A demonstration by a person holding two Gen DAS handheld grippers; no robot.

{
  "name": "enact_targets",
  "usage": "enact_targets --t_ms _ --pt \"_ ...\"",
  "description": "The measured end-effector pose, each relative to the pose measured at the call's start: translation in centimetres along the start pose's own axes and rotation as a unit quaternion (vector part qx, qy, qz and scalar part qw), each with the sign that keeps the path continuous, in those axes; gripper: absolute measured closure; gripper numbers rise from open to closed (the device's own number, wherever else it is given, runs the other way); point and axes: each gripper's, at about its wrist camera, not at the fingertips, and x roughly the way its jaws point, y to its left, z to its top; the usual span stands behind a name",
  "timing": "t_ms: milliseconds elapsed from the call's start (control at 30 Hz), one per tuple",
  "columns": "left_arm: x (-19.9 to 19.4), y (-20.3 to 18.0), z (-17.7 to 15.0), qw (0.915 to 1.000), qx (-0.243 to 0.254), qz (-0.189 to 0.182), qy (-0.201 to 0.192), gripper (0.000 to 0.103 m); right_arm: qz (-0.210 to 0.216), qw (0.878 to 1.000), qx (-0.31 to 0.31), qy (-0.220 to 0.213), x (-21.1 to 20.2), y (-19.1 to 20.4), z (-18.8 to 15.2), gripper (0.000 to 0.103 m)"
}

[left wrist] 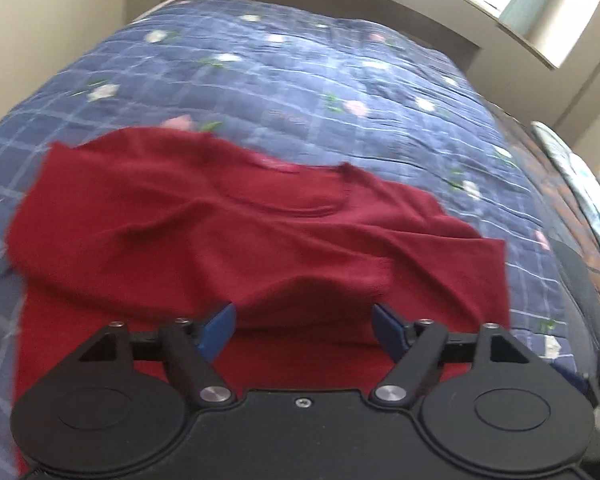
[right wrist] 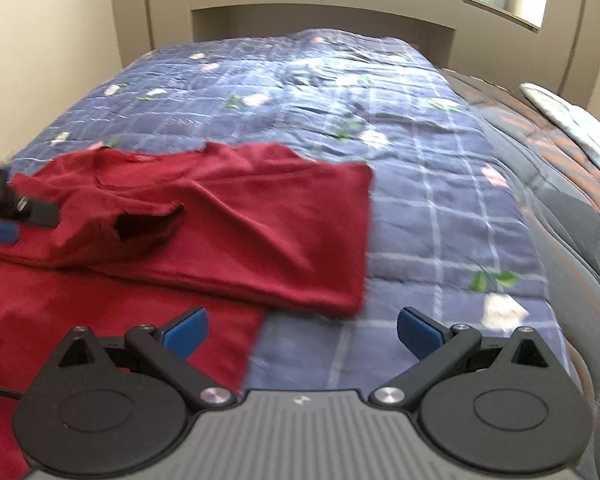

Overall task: Fold small clothes
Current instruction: 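Lay the held sleeve across the sweater body and open the left gripper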

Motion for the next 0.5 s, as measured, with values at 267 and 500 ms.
enact_targets --t_ms 267,500 --pt "-3.8 8.4 -3.2 0.9927 -0.062 0.103 0.003 0.017 0.046 0.998 -0.029 -0.021 2.9 4.4 4.3 0.0" --pt "-5.4 14.3 -6.9 0.9786 -0.118 0.167 0.023 0.017 0.056 0.998 -0.033 -0.009 6.9 7.3 7.4 0.0"
